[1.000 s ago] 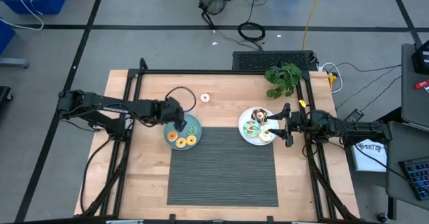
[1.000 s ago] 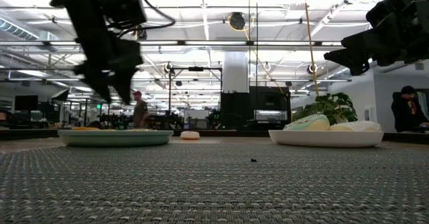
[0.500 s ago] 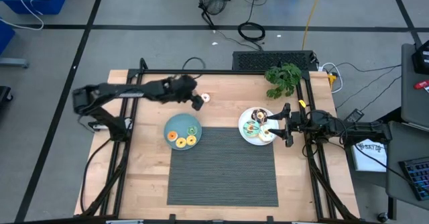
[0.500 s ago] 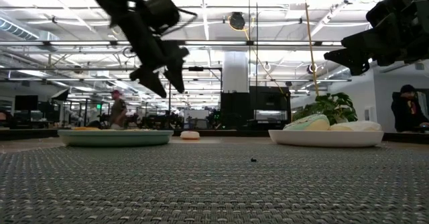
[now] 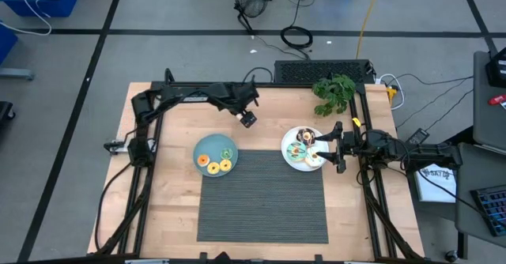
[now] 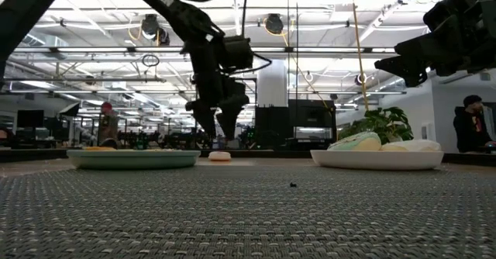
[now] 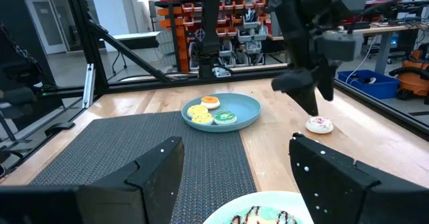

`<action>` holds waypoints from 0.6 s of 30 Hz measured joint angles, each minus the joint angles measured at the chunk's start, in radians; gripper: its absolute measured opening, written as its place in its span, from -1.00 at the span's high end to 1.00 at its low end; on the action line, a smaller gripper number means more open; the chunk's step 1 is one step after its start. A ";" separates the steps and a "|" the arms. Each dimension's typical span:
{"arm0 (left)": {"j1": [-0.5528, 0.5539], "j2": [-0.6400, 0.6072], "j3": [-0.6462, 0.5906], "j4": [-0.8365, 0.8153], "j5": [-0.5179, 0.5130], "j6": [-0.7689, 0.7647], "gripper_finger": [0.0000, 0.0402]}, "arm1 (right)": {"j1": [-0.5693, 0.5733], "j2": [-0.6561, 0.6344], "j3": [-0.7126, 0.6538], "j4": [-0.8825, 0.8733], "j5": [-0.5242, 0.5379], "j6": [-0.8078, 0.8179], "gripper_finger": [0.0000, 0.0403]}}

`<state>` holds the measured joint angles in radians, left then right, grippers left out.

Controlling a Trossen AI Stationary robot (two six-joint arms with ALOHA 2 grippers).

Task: Pick & Place donuts
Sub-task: Put the white small donut on the blue plate

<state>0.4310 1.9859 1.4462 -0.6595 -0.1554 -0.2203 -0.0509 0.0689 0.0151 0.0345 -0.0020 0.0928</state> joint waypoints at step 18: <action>0.036 0.056 -0.003 0.005 0.071 -0.156 -0.66 | 0.000 0.000 0.000 0.000 0.000 0.000 -0.25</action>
<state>0.4665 2.0419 1.4428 -0.6550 -0.0840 -0.3759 -0.0507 0.0685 0.0150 0.0345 -0.0018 0.0928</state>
